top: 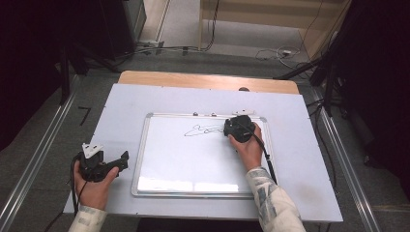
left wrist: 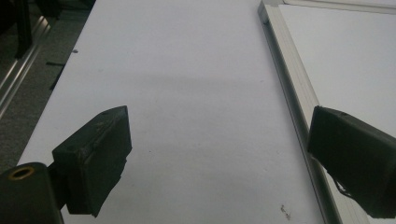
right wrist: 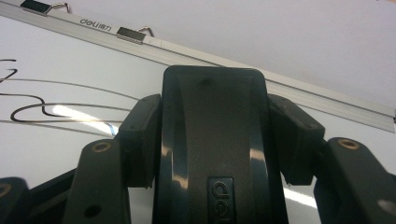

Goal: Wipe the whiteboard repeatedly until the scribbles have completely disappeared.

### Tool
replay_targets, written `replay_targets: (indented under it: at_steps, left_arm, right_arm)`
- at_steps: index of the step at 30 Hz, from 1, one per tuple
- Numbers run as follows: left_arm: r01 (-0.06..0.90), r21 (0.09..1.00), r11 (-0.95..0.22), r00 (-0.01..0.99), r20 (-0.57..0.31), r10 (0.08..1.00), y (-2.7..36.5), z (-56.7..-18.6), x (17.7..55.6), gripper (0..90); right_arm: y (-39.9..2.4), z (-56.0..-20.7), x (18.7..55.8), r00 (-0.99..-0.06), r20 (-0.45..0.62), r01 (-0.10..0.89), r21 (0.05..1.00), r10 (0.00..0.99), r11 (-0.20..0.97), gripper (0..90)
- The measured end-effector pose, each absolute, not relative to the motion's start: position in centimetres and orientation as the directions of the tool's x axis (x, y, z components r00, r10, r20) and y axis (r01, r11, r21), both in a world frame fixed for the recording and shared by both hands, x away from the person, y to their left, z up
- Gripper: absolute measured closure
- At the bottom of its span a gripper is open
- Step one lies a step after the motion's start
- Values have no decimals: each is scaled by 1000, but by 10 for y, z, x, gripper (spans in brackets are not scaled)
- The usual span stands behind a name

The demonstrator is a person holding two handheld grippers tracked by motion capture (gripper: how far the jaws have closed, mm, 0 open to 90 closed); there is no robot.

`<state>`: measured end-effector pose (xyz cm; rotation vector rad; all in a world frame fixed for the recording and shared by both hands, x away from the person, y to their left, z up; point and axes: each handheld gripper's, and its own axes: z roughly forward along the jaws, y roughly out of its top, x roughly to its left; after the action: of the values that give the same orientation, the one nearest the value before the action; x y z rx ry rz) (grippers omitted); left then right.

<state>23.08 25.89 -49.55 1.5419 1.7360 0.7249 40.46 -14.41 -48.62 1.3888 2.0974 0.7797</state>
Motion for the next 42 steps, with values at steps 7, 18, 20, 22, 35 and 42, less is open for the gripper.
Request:
replay_targets:
  at_steps: [7, 18, 20, 22, 35, 42]
  left_arm:
    - [602, 787, 137, -52, -132, 990, 259, -495, 231, 70]
    - [601, 788, 137, -51, -134, 990, 259, -495, 231, 71]
    - [600, 788, 137, -51, -134, 990, 259, -495, 231, 71]
    - [600, 788, 137, -50, -134, 990, 259, -495, 231, 70]
    - [602, 787, 135, -49, -133, 990, 259, -495, 231, 71]
    - [602, 787, 136, -49, -133, 990, 259, -495, 231, 70]
  right_arm:
    - [-140, -486, 404, -355, -98, 641, 699, 930, 318, 392]
    - [-134, -487, 404, -365, -98, 638, 698, 926, 326, 392]
    - [-132, -487, 404, -365, -98, 638, 698, 926, 326, 392]
    - [-131, -487, 403, -369, -97, 637, 698, 924, 328, 392]
    - [-122, -487, 403, -384, -102, 632, 696, 918, 342, 392]
    - [-114, -487, 403, -400, -107, 625, 694, 910, 356, 391]
